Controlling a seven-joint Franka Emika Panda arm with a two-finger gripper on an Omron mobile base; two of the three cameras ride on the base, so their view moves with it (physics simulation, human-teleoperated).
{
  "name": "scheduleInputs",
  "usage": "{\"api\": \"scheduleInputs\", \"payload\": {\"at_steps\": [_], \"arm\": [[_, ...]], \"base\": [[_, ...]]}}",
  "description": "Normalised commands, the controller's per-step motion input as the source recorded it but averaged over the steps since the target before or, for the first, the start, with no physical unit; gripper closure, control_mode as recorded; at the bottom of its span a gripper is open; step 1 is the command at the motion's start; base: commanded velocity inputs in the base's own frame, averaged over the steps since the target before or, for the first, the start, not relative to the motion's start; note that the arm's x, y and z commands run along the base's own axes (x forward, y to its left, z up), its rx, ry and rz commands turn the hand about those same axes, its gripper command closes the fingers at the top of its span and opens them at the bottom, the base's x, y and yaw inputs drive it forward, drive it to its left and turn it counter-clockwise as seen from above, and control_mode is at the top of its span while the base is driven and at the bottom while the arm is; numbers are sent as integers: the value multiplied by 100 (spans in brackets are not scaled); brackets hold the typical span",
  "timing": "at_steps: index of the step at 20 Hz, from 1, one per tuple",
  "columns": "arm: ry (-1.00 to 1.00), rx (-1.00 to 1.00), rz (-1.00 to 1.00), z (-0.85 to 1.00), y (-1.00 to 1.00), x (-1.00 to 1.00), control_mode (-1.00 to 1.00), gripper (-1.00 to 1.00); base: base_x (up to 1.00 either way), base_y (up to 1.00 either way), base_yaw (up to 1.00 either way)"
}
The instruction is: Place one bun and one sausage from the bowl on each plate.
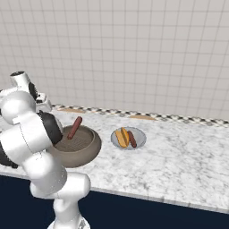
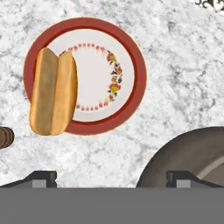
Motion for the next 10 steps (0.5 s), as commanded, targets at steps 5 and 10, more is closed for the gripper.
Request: {"api": "scheduleInputs", "payload": {"at_steps": [5, 10], "arm": [[-1, 1, -12, 39, -100, 7, -100, -100], [0, 0, -11, 6, -96, 24, -100, -100]], "base": [[0, 0, 0], [0, 0, 0]]}}
